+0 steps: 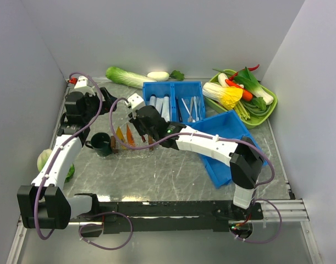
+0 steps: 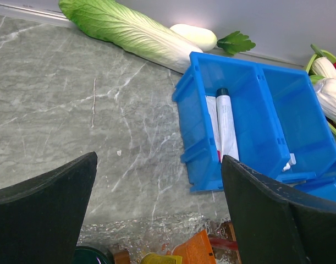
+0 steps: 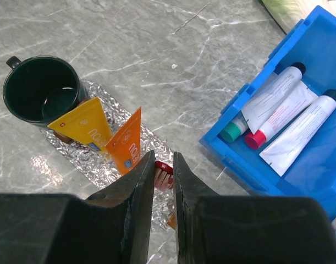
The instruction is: Prepare toiletry sets of a toothbrush and toothpaste on the tray
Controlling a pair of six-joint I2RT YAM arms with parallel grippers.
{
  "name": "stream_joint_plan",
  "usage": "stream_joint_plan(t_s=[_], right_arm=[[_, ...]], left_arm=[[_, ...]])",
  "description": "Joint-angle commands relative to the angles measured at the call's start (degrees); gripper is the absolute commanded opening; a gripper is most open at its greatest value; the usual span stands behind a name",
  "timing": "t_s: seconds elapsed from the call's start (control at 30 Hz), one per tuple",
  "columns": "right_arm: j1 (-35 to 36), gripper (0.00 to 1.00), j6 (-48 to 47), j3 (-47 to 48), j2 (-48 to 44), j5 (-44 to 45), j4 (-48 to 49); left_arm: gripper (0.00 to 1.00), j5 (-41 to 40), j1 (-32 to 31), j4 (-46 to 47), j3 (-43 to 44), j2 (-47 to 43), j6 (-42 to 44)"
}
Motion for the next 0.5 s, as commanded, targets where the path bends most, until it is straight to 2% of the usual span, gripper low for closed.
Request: stream_joint_plan(t_s=[0.0,0.47], right_arm=[[0.4,0.0,2.8,1.4,0.3,0.7,0.5],[0.3,0.0,4.9,1.8,-0.8,1.4,0.5]], left_arm=[[0.99,0.1,-0.2,1.6,2.4,-0.1,0.5],[0.99,0.2,-0.3,1.5,2.4,0.0,0.4]])
